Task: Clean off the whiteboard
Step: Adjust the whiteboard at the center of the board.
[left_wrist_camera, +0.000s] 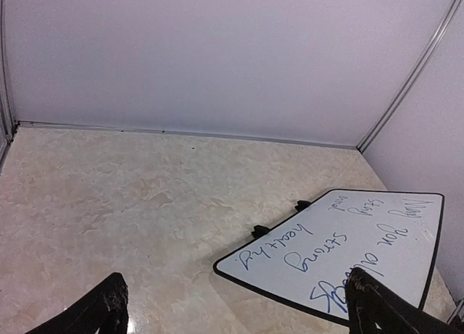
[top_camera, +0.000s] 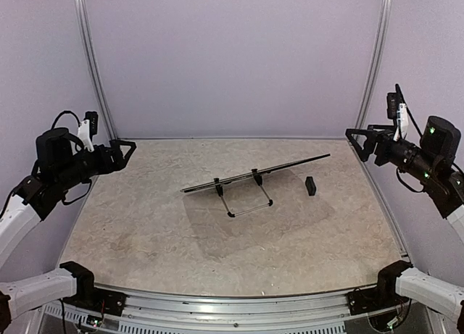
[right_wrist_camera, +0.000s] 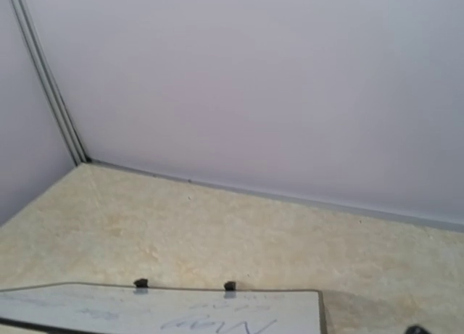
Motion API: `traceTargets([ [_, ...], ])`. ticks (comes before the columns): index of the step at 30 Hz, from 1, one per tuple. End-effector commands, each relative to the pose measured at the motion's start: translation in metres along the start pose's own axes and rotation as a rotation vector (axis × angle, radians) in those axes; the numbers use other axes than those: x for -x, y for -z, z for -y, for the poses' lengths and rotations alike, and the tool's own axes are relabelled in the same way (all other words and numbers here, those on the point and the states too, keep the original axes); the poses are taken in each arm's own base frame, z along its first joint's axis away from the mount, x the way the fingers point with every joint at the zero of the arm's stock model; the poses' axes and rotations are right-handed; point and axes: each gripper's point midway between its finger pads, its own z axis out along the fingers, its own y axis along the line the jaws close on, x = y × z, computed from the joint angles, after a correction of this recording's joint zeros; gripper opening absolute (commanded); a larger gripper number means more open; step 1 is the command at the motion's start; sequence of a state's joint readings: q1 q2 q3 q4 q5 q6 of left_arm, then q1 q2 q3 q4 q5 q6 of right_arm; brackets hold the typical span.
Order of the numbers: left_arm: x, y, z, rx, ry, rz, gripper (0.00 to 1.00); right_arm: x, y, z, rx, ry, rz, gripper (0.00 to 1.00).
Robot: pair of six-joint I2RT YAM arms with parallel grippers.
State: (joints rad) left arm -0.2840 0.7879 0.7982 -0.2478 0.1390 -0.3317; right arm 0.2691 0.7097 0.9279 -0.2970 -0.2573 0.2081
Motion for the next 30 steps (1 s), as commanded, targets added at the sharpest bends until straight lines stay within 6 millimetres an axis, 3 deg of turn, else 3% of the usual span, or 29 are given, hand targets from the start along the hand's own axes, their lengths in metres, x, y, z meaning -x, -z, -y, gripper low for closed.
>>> traceTargets([
  [1, 0.017, 0.010, -0.013, 0.082, -0.006, 0.052, 0.99, 0.014, 0.008, -0.007, 0.065, -0.030, 0.013, 0.99],
  [9, 0.022, 0.017, -0.025, 0.148, -0.001, 0.088, 0.99, 0.011, 0.013, -0.017, 0.142, -0.013, 0.000, 0.99],
  [13, 0.019, 0.017, -0.032, 0.172, 0.011, 0.094, 0.99, -0.007, 0.007, -0.026, 0.232, -0.039, -0.040, 0.99],
  [21, 0.006, 0.008, -0.045, 0.197, 0.036, 0.067, 0.99, -0.073, -0.012, -0.048, 0.349, -0.115, -0.164, 0.99],
  [30, -0.005, 0.002, -0.041, 0.139, 0.070, 0.043, 0.99, -0.184, -0.067, -0.097, 0.302, -0.081, -0.423, 0.99],
])
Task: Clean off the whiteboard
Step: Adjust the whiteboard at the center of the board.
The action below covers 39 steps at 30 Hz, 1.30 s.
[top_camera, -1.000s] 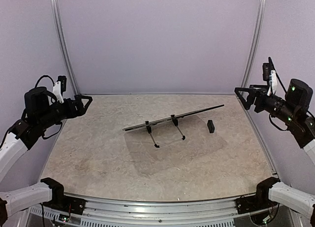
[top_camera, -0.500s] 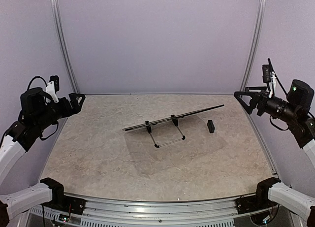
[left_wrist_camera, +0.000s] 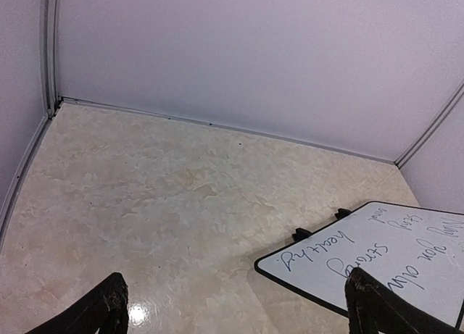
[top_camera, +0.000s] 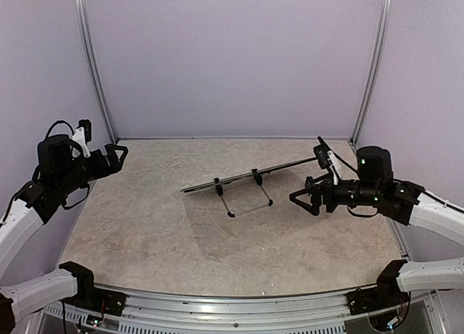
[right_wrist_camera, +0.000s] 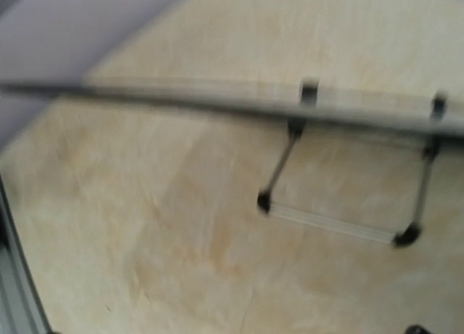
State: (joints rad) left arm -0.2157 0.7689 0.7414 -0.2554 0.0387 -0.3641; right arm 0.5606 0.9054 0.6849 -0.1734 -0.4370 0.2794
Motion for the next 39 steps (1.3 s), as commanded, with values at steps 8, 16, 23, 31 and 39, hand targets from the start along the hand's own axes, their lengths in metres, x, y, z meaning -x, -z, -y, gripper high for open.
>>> traceTargets([
  [8, -0.001, 0.002, 0.018, -0.129, -0.014, 0.019, 0.99, -0.033, -0.078, 0.015, -0.137, -0.135, -0.012, 0.99],
  [16, -0.004, 0.002, 0.024, -0.184, -0.009, 0.012, 0.99, -0.079, -0.097, 0.030, -0.262, -0.100, -0.061, 0.94],
  [23, 0.000, 0.006, 0.021, -0.180, -0.002, 0.032, 0.99, -0.098, -0.098, 0.014, -0.347, 0.077, 0.019, 0.92],
  [31, 0.002, 0.009, 0.019, -0.167, 0.000, 0.047, 0.99, -0.122, -0.128, -0.010, -0.383, 0.315, 0.018, 0.87],
  [39, 0.006, 0.013, 0.014, -0.140, 0.004, 0.070, 0.99, -0.130, -0.181, -0.020, -0.484, 0.480, -0.005, 0.82],
])
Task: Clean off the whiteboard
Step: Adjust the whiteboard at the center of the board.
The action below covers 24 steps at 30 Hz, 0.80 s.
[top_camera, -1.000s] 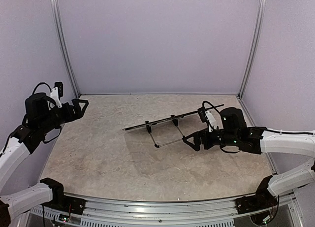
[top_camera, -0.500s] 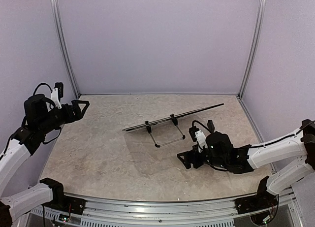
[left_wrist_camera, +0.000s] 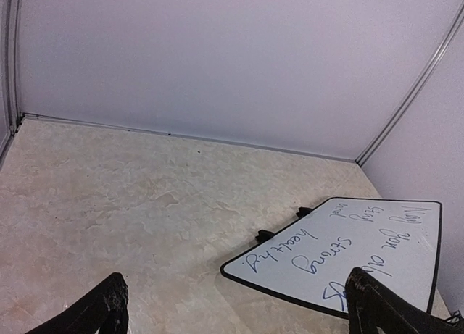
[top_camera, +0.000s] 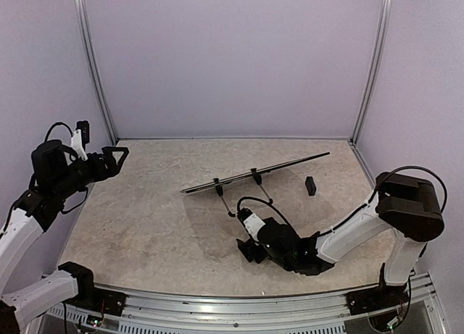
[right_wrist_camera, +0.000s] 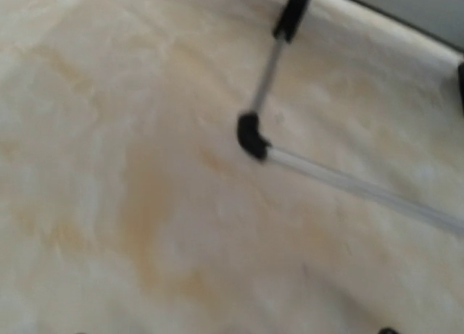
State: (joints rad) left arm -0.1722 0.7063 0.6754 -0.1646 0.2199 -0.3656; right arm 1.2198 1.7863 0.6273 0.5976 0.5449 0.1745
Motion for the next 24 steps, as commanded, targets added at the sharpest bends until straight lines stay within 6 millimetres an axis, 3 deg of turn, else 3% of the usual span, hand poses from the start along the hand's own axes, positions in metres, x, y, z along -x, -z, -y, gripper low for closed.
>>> traceTargets([
  [1, 0.007, 0.004, -0.005, 0.022, 0.001, 0.038, 0.99, 0.028, -0.019, -0.003, -0.101, 0.060, 0.074, 0.81],
  [6, 0.008, 0.005, -0.008, 0.040, 0.000, 0.045, 0.99, 0.039, -0.045, -0.014, -0.146, 0.122, 0.072, 0.77],
  [11, 0.009, 0.006, -0.009, 0.048, 0.000, 0.049, 0.99, 0.036, -0.070, -0.013, -0.222, 0.184, 0.013, 0.76],
  [17, 0.011, 0.007, -0.011, 0.060, 0.002, 0.056, 0.99, 0.027, -0.087, 0.000, -0.275, 0.110, -0.058, 0.77],
  [24, 0.012, 0.009, -0.013, 0.070, 0.002, 0.064, 0.99, 0.002, -0.094, 0.027, -0.356, 0.003, -0.134, 0.78],
])
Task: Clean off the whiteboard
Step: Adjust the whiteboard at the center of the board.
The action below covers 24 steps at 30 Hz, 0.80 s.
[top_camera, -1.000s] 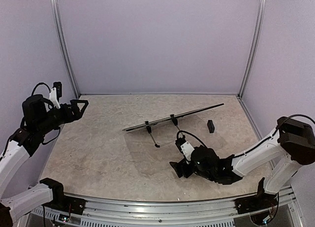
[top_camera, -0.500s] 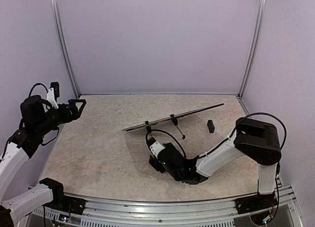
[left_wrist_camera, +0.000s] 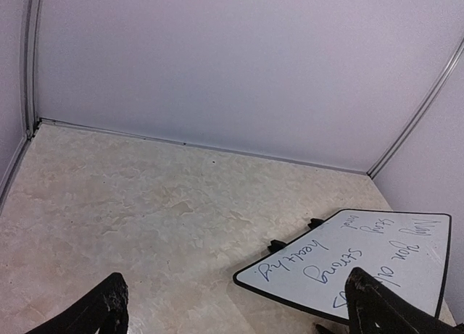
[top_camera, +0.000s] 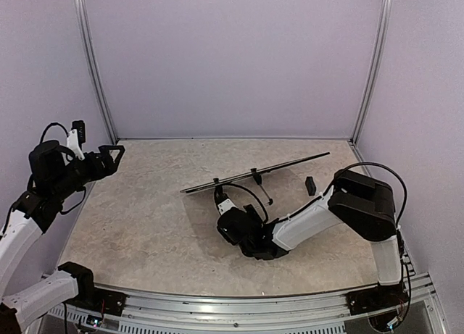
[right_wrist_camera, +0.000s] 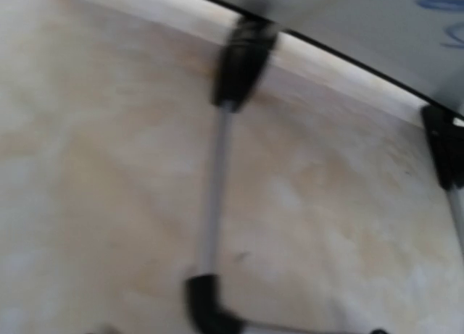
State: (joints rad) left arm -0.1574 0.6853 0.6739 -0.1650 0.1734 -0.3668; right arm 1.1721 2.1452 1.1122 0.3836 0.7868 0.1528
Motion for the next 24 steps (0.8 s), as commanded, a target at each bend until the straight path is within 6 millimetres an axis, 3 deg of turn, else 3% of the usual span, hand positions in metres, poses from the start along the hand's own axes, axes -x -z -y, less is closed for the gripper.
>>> traceTargets([
  [1, 0.005, 0.003, -0.004, 0.021, 0.002, 0.026, 0.99, -0.028, -0.013, 0.017, -0.073, -0.052, -0.091, 0.78],
  [9, 0.005, 0.003, -0.006, 0.024, 0.006, 0.025, 0.99, -0.055, -0.027, 0.041, -0.109, -0.138, -0.157, 0.80],
  [24, 0.004, 0.003, -0.007, 0.024, 0.008, 0.025, 0.99, -0.088, -0.024, 0.098, -0.166, -0.260, -0.216, 0.80],
])
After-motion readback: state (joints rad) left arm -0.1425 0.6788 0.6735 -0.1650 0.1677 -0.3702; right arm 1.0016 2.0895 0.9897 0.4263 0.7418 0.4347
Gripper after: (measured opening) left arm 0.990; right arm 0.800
